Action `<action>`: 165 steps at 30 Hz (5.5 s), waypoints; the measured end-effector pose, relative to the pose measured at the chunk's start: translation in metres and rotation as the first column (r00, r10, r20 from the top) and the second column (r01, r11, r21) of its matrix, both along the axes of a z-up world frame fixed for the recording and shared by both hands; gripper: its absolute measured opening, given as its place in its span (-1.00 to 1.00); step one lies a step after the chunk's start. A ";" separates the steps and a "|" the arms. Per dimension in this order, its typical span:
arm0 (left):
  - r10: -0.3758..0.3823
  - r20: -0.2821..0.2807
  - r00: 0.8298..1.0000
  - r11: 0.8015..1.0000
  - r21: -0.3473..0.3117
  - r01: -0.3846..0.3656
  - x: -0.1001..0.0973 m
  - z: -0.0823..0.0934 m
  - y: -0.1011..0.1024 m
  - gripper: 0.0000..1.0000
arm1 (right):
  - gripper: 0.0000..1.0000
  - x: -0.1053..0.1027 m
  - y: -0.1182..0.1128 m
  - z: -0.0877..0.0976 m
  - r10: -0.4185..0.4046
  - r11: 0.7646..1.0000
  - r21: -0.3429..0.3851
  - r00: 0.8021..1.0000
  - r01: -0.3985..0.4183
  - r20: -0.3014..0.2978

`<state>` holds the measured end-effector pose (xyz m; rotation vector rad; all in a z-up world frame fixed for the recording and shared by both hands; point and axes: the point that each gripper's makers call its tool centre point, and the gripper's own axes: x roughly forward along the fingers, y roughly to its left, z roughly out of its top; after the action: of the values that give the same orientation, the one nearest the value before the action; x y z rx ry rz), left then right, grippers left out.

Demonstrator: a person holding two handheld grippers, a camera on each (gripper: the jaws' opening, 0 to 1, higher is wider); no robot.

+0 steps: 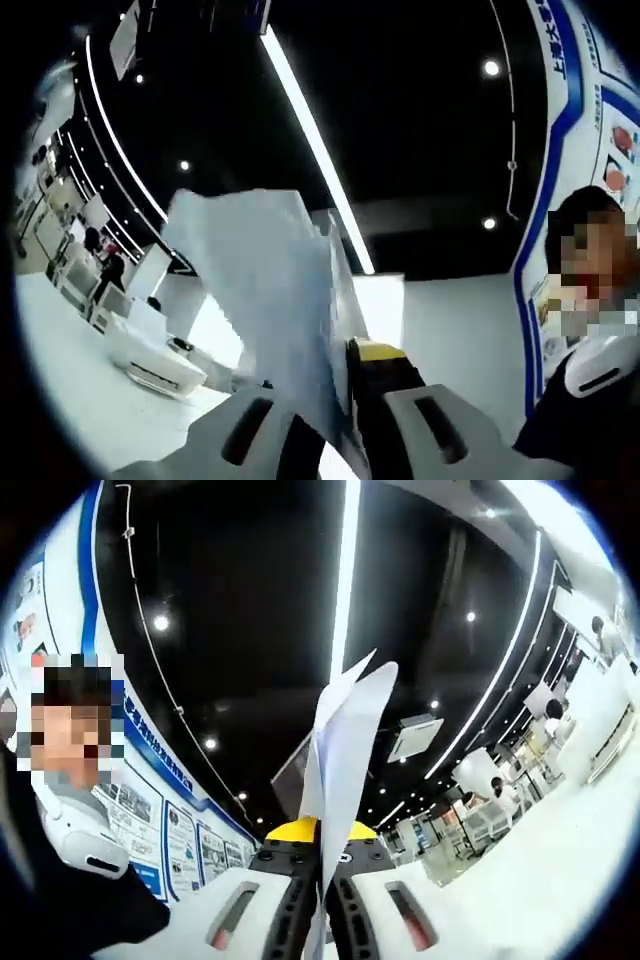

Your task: Organize the stack of printing papers by aligning and flattening the scattered papers on the table

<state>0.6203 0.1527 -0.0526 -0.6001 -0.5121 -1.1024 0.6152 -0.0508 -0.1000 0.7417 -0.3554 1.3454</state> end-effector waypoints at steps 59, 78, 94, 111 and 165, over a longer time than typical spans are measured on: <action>0.019 -0.035 0.999 0.813 0.583 0.005 -0.006 -0.127 -0.043 -0.63 | -0.85 0.005 -0.008 -0.083 0.024 0.765 -0.633 0.977 0.120 0.213; 0.026 -0.076 0.997 0.790 0.613 0.026 -0.003 -0.139 -0.049 -0.44 | -0.42 0.005 -0.012 -0.079 0.014 0.780 -0.617 0.984 0.100 0.177; 0.033 -0.039 0.999 0.770 0.638 -0.001 -0.016 -0.135 -0.057 -0.54 | -0.57 -0.002 -0.007 -0.079 0.052 0.783 -0.618 0.981 0.076 0.187; -0.023 0.027 0.999 0.747 0.665 -0.001 -0.024 -0.133 -0.064 -0.90 | -0.98 0.005 -0.001 -0.093 0.085 0.736 -0.673 0.976 0.075 0.201; -0.128 0.236 0.963 0.229 0.952 -0.203 -0.027 -0.008 -0.138 -0.65 | -1.00 -0.010 0.024 -0.045 0.246 0.296 -0.927 0.920 0.229 0.306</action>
<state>0.5931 0.0151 -0.0605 0.7472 0.0495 -1.2192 0.6050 -0.0265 -0.1454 -0.6174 0.2108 1.4131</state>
